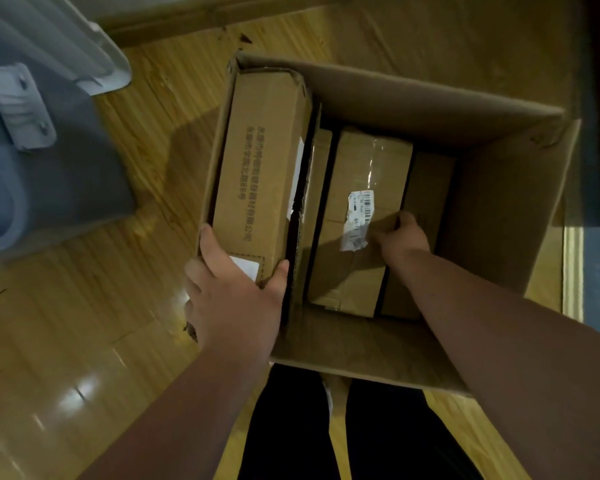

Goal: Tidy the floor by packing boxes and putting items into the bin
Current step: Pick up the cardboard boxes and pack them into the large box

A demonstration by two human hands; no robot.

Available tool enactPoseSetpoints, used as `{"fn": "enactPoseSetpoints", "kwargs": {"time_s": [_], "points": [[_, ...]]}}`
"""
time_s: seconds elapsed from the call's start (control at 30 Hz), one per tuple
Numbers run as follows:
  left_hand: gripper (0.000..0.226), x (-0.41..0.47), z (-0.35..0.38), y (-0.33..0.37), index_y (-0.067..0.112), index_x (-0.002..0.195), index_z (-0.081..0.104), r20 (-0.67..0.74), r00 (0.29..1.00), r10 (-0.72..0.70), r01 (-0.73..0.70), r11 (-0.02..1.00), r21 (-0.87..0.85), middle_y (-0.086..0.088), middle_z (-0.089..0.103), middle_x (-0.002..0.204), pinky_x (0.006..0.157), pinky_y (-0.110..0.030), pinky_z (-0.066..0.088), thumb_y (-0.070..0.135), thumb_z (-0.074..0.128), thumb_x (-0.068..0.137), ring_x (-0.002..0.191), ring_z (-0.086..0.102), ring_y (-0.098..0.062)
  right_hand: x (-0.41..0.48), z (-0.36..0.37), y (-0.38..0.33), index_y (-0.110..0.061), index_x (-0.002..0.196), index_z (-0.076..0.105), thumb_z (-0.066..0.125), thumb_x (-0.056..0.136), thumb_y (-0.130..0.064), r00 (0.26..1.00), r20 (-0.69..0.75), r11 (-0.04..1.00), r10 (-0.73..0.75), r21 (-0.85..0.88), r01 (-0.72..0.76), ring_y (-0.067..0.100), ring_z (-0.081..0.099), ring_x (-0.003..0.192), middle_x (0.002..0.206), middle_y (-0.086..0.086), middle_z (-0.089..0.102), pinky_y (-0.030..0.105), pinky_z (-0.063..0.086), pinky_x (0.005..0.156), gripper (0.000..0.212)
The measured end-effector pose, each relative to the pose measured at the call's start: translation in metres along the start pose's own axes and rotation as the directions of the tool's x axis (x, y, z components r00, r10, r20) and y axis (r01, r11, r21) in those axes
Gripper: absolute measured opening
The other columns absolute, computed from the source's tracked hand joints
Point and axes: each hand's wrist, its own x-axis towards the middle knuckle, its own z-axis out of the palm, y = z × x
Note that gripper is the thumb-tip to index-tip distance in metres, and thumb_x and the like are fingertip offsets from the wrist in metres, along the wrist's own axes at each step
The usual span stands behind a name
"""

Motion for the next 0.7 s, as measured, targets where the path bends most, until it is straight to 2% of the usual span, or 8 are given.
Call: {"fn": "enactPoseSetpoints", "kwargs": {"time_s": [0.1,0.17,0.23,0.33,0.4,0.5,0.63,0.7], "points": [[0.107,0.003,-0.005,0.005,0.035,0.151,0.000,0.061,0.998,-0.027,0.030,0.998,-0.050,-0.009,0.034,0.135,0.103,-0.056,0.038,0.063,0.069,0.073,0.124,0.038,-0.030,-0.029,-0.020,-0.018,-0.026,0.141,0.037,0.061,0.093,-0.027,0.979,-0.142,0.988,-0.143,0.034,0.150,0.022,0.057,0.110,0.135,0.003,0.047,0.034,0.055,0.078,0.054],[0.106,0.005,-0.008,0.006,0.037,0.152,0.000,0.166,0.984,-0.063,0.081,0.991,-0.106,-0.005,0.029,0.143,0.106,-0.055,0.035,0.064,0.067,0.074,0.129,0.034,-0.029,-0.055,-0.028,-0.033,-0.030,0.139,0.040,0.052,0.097,-0.040,0.988,0.060,0.967,-0.143,0.221,0.126,0.015,0.061,0.097,0.125,-0.003,0.055,0.029,0.056,0.069,0.045],[0.102,0.005,-0.008,0.006,0.038,0.154,0.003,0.297,0.951,-0.085,0.162,0.956,-0.244,-0.001,0.026,0.147,0.108,-0.052,0.033,0.059,0.068,0.077,0.132,0.033,-0.027,-0.080,-0.033,-0.043,-0.033,0.145,0.037,0.039,0.099,-0.053,0.926,0.366,0.944,-0.093,0.327,-0.035,0.018,0.059,0.108,0.127,-0.003,0.056,0.039,0.053,0.090,0.051],[0.089,0.008,-0.008,0.003,0.037,0.154,0.017,0.457,0.888,-0.050,0.286,0.838,-0.464,0.000,0.028,0.150,0.111,-0.050,0.032,0.053,0.068,0.082,0.133,0.038,-0.023,-0.097,-0.037,-0.048,-0.039,0.145,0.034,0.039,0.102,-0.046,0.860,0.507,0.841,-0.061,0.490,-0.229,0.024,0.054,0.114,0.125,-0.003,0.055,0.051,0.045,0.102,0.044],[0.071,0.016,-0.006,0.000,0.034,0.151,0.030,0.475,0.880,-0.023,0.252,0.870,-0.424,0.000,0.033,0.148,0.111,-0.044,0.032,0.051,0.060,0.089,0.131,0.041,-0.023,-0.098,-0.040,-0.045,-0.041,0.141,0.039,0.039,0.105,-0.033,0.848,0.525,0.762,-0.074,0.578,-0.292,0.025,0.056,0.110,0.116,-0.003,0.057,0.052,0.049,0.097,0.037],[0.050,0.034,0.002,0.000,0.029,0.148,0.040,0.426,0.905,0.014,0.144,0.931,-0.336,-0.001,0.039,0.146,0.112,-0.046,0.032,0.036,0.049,0.099,0.133,0.040,-0.025,-0.094,-0.035,-0.039,-0.039,0.138,0.046,0.047,0.102,-0.015,0.832,0.546,0.719,-0.098,0.617,-0.320,0.026,0.060,0.112,0.123,0.003,0.062,0.047,0.056,0.087,0.043],[0.066,0.055,0.018,0.006,0.038,0.154,0.015,0.334,0.942,-0.011,0.064,0.987,-0.148,-0.003,0.047,0.141,0.103,-0.044,0.039,0.014,0.046,0.100,0.122,0.050,-0.027,-0.086,-0.007,-0.040,-0.036,0.144,0.039,0.049,0.099,-0.006,0.829,0.549,0.786,-0.106,0.557,-0.268,0.021,0.063,0.110,0.122,0.002,0.066,0.042,0.056,0.089,0.055],[0.082,0.063,0.024,0.006,0.040,0.154,0.002,0.279,0.960,-0.033,0.028,0.999,0.022,-0.006,0.035,0.150,0.104,-0.046,0.039,0.003,0.045,0.095,0.122,0.049,-0.030,-0.081,0.007,-0.044,-0.032,0.148,0.036,0.048,0.101,-0.009,0.837,0.534,0.833,-0.118,0.513,-0.210,0.018,0.063,0.107,0.122,0.000,0.066,0.038,0.056,0.086,0.054]]}}
